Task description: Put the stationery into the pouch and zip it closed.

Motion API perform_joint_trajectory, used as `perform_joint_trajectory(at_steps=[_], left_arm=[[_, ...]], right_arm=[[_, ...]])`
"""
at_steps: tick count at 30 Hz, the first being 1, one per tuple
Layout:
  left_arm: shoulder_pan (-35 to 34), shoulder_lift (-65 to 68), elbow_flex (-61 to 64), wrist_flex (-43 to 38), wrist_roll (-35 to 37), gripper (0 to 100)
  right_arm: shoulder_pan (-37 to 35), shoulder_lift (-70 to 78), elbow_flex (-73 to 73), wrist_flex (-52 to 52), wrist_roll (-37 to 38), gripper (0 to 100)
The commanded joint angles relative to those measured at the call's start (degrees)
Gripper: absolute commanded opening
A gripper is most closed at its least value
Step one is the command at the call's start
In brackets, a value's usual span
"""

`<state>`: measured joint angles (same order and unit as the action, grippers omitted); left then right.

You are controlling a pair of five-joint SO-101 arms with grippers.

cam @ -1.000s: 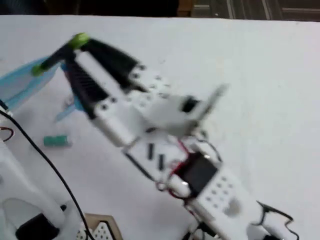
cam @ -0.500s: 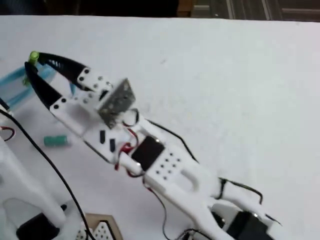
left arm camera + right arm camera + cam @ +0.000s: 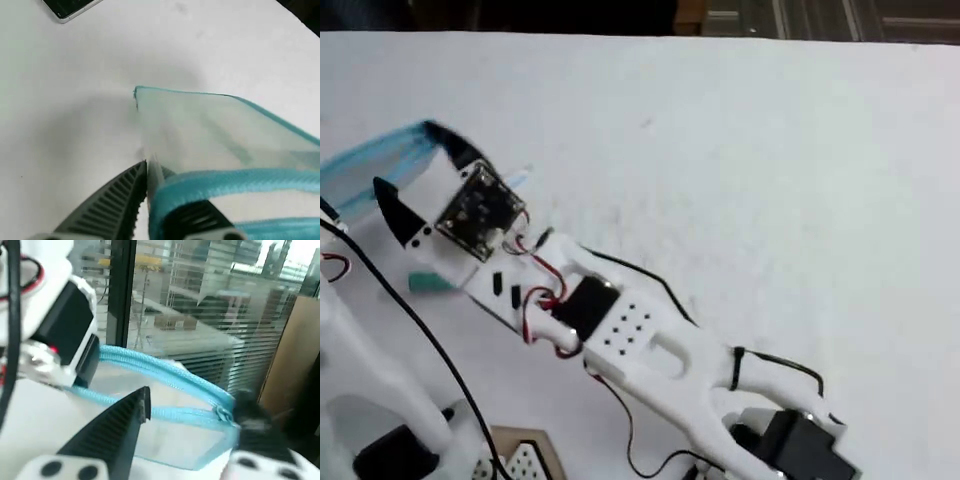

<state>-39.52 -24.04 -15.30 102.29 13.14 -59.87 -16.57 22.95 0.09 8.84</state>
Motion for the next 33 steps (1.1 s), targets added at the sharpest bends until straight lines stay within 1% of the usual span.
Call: perform_joint_trajectory(at_steps=[1,4,7,9,11,13,14,16,19,21,22,25,33], left_arm=[[0.13,-1.89,-0.44,-0.44,0.18,2],[0.13,-1.89,-0.62,-0.44,0.18,2],[0.04,-1.89,-0.62,-0.44,0.18,2],[-1.19,-1.89,-0.7,-0.44,0.26,2],[-2.68,-1.89,-0.7,-0.44,0.44,2],[-4.18,-1.89,-0.7,-0.97,0.44,2],[-5.05,-1.89,-0.7,-1.23,0.44,2],[-6.37,-1.89,-0.7,-1.23,0.53,2],[-7.52,-1.89,-0.79,-1.23,0.53,2],[-8.66,-1.89,-0.79,-1.23,0.53,2],[-9.54,-1.89,-0.79,-1.32,0.53,2],[-11.65,-1.89,-0.79,-1.32,0.53,2],[-12.26,-1.89,-0.79,-2.11,0.53,2]], right_arm=[[-0.48,-6.73,-0.7,4.09,0.44,35.9],[-0.4,-12.44,-0.35,12.0,0.44,33.8],[-0.4,-18.77,-0.26,22.9,0.44,33.8],[-0.4,-22.29,0.53,30.2,0.79,33.7],[-0.31,-25.19,3.87,34.51,0.79,33.7],[0.04,-27.12,9.41,35.65,0.88,33.7],[0.13,-27.65,12.48,35.12,0.88,33.7],[0.13,-27.74,18.73,30.73,0.88,33.7],[0.13,-26.15,27.69,16.66,0.88,33.7],[0.13,-22.29,30.68,6.99,0.88,33.7],[0.13,-19.3,30.86,3.82,0.88,33.6],[0.04,-8.04,27.16,-0.13,0.44,33.6],[-0.66,22.2,5.01,-0.48,0.88,33.6]])
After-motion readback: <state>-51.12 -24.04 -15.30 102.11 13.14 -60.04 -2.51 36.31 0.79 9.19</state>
